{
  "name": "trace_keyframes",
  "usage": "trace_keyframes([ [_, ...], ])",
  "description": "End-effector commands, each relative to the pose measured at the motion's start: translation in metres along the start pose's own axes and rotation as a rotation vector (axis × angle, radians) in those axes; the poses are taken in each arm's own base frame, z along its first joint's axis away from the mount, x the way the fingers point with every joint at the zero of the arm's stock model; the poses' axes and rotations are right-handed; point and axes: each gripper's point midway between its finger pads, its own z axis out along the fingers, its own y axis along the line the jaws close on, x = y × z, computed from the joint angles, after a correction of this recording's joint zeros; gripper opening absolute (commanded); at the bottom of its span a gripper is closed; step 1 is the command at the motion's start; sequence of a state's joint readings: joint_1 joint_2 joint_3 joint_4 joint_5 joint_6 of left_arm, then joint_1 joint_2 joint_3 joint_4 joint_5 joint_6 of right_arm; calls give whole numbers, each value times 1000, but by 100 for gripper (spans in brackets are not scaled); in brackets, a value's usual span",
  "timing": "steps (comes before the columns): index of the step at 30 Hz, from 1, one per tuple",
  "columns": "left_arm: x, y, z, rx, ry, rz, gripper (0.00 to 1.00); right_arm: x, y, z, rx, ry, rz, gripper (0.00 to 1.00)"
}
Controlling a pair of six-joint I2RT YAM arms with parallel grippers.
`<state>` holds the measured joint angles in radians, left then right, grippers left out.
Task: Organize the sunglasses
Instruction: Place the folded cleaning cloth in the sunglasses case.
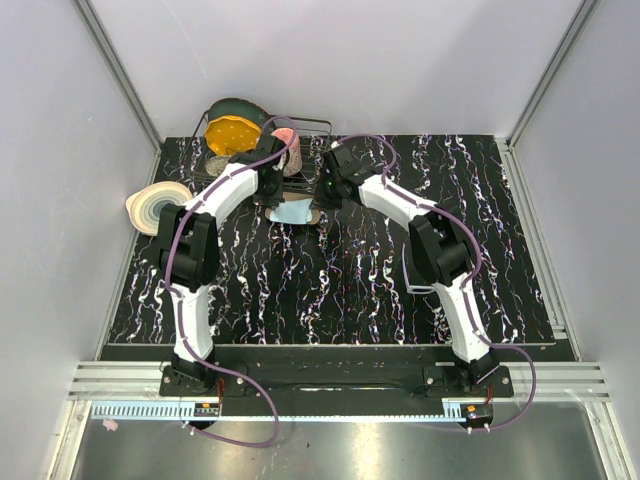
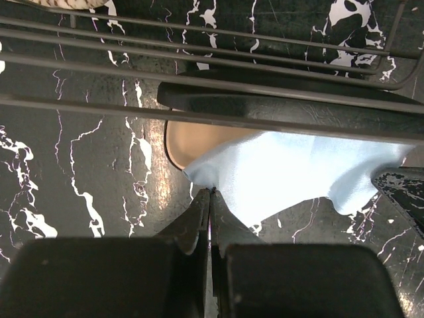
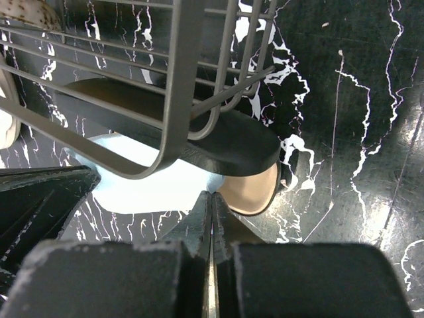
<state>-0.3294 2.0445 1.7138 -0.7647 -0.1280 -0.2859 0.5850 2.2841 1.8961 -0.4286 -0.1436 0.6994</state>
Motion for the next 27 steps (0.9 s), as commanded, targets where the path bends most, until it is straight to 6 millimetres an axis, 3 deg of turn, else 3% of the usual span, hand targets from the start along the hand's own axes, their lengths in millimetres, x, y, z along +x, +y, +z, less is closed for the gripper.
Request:
trace_keyframes([
  [1, -22, 0, 3, 25, -58, -1, 0, -12, 10, 5, -9, -46, -4, 0],
  [19, -29, 5, 22, 33, -78, -23, 0, -14, -3, 20, 39, -63, -39, 0],
  [27, -22, 5, 27, 37, -48, -65, 0, -10, -7, 22, 49, -53, -39, 0],
])
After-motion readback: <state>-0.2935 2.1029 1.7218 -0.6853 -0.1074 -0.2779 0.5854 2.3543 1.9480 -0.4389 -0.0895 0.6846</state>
